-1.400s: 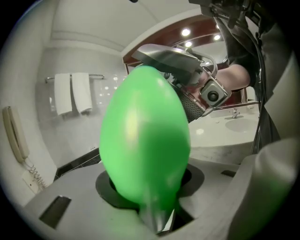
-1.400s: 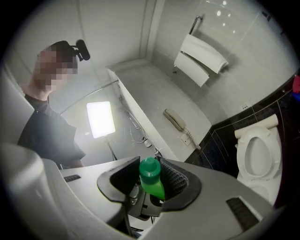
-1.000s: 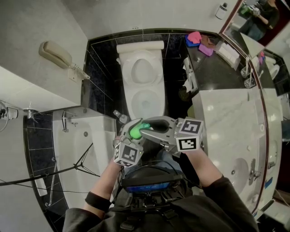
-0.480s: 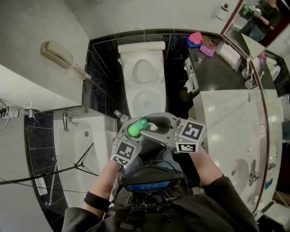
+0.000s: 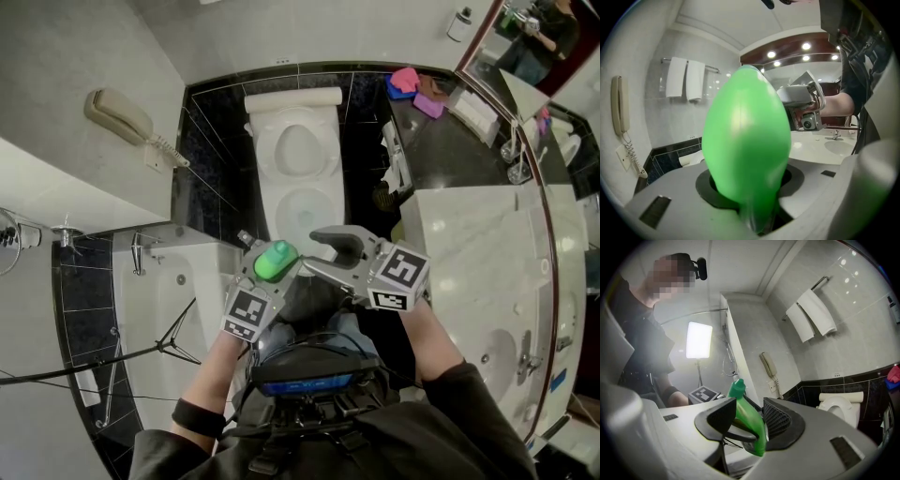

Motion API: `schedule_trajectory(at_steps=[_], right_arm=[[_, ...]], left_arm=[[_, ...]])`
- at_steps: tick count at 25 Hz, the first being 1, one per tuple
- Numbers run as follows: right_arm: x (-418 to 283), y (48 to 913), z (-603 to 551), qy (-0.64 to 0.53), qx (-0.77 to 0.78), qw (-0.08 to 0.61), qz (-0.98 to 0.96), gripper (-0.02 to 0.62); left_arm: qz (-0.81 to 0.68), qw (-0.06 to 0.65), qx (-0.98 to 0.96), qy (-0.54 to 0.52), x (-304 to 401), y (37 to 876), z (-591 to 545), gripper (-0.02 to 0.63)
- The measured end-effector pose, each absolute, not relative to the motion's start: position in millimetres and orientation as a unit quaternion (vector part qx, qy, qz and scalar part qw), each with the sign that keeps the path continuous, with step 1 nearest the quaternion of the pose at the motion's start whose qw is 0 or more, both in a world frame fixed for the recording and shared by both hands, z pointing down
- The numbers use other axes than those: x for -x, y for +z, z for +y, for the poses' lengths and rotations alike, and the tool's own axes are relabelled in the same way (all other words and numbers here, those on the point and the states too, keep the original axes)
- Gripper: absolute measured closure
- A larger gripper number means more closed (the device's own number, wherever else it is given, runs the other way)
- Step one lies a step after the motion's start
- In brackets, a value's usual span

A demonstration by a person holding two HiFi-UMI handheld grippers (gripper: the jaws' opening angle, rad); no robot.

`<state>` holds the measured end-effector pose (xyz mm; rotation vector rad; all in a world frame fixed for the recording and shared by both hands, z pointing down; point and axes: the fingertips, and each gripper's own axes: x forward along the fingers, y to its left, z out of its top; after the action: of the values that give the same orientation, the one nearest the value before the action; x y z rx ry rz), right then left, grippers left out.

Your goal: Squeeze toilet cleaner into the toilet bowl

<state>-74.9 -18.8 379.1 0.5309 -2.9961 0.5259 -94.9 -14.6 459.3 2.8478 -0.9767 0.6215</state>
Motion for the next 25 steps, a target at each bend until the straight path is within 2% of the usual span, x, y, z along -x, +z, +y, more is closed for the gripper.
schedule_trajectory(at_steps=[6,9,11,15,20,25], right_arm=[[54,408,-33,0.183,-0.218,0.054,-0.957,0.396],[43,425,-36,0.191,-0.235,0.082,-0.95,0.429],[33,438,-42,0.192,-0.26,0.101,-0.941,0.461],[7,466,-56,0.212,-0.339,0.135,-0.907,0.583],[-18,497,-61,0.223,-0.409,0.169,-0.868,0.592],[-25,518,-52,0.26,-0.43,0.156,-0.851,0.591]], left_arm=[[-0.338,0.053,-0.918,0.2,110,463,-20,0.422],[-0.351,0.059,-0.913,0.2,118,465,-23,0.422],[-0.361,0.064,-0.909,0.199,123,466,-25,0.422],[-0.379,0.076,-0.901,0.199,134,469,-27,0.422],[-0.394,0.088,-0.893,0.198,143,475,-27,0.422],[-0.401,0.094,-0.89,0.198,149,479,-26,0.42]])
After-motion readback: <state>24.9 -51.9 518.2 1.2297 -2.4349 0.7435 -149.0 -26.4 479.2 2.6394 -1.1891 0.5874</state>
